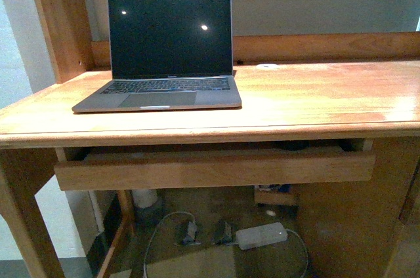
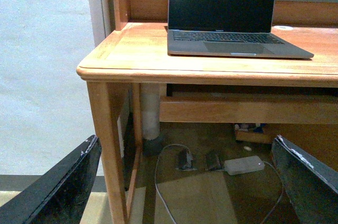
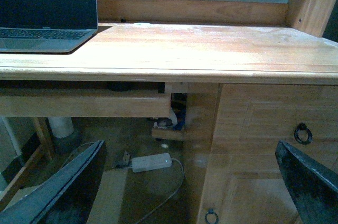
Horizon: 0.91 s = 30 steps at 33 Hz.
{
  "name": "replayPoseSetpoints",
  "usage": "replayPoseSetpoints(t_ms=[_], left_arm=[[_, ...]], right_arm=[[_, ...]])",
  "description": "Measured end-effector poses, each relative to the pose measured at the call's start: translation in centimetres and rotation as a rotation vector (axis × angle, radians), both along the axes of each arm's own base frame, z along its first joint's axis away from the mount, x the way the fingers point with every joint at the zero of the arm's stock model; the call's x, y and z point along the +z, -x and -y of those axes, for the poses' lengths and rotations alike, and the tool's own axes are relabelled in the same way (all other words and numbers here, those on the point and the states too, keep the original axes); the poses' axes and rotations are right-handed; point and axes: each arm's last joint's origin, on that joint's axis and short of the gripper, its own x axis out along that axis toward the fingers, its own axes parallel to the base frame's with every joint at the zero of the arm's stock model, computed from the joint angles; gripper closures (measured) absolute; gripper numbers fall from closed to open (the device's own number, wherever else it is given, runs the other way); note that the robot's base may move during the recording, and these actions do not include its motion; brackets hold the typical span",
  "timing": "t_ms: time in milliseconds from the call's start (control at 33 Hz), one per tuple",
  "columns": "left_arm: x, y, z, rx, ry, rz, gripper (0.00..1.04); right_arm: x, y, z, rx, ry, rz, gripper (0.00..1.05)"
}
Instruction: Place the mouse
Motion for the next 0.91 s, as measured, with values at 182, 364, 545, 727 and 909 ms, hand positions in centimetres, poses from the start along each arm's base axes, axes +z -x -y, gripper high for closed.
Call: replayPoseSetpoints(t_ms=[182, 364, 545, 727, 909], left_arm=[[0.0, 0.0, 0.0, 0.000, 0.000, -0.001, 0.07], [0.6, -0.5, 0.4, -0.045, 0.060, 0.048, 0.07], [0.4, -2.8, 1.0, -0.132, 0.298, -0.002, 0.07], [0.0, -4.4, 1.7, -0.166, 0.493, -0.014, 0.07], [-1.7, -7.1, 2.6, -0.176, 0.767, -0.056, 0.07]], right_arm=[[0.0, 0.0, 0.0, 0.000, 0.000, -0.001, 0.07], [0.0, 0.0, 0.0, 0.000, 0.000, -0.001, 0.07], [0.0, 0.0, 0.0, 0.000, 0.000, -0.001, 0.07], [0.0, 0.0, 0.0, 0.000, 0.000, -0.001, 0.07], [0.0, 0.0, 0.0, 0.000, 0.000, -0.001, 0.07]])
